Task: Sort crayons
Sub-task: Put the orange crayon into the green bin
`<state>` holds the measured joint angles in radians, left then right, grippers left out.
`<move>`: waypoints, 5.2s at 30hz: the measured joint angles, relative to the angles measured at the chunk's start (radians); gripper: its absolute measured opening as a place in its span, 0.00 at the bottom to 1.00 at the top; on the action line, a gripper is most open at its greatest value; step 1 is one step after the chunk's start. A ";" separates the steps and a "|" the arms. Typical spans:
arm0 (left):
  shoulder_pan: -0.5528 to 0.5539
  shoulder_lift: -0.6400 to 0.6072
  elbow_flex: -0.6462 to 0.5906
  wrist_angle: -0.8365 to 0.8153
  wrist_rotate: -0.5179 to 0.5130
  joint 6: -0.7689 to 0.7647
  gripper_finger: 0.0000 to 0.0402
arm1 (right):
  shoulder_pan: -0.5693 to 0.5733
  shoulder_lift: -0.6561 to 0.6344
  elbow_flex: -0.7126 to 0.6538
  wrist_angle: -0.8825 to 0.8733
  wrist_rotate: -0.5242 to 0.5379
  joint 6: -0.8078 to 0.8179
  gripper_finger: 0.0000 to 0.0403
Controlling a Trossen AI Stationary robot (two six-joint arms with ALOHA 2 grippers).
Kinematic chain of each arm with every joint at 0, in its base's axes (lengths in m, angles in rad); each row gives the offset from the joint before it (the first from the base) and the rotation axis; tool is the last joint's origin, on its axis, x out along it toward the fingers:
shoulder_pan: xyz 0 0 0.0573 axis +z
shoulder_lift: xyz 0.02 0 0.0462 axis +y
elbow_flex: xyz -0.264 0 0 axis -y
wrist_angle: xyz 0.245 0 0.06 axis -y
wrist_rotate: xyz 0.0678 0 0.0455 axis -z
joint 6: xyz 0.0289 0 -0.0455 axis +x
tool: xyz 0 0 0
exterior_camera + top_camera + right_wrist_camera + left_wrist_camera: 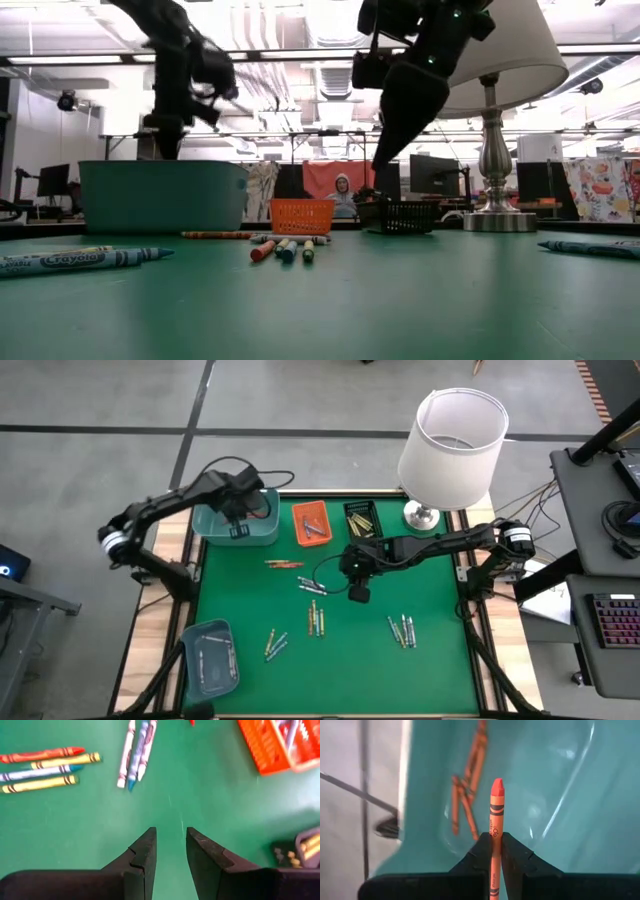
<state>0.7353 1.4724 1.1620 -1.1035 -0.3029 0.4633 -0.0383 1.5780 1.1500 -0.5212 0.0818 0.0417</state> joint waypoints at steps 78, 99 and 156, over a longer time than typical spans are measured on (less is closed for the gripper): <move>0.055 -0.545 -0.534 1.172 0.532 -0.348 0.19 | 0.077 -0.003 0.073 -0.764 -0.323 0.988 0.23; 0.053 -0.545 -0.535 1.181 0.532 -0.403 0.19 | 0.123 0.007 0.006 -0.462 -0.265 1.040 0.23; -0.389 -0.450 -0.535 1.110 0.575 -0.641 0.19 | 0.014 0.081 0.099 -0.007 0.048 -0.133 0.23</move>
<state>0.3466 1.0221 0.6266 0.0070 0.2719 -0.1776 -0.0242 1.6585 1.2485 -0.5286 0.1303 -0.0909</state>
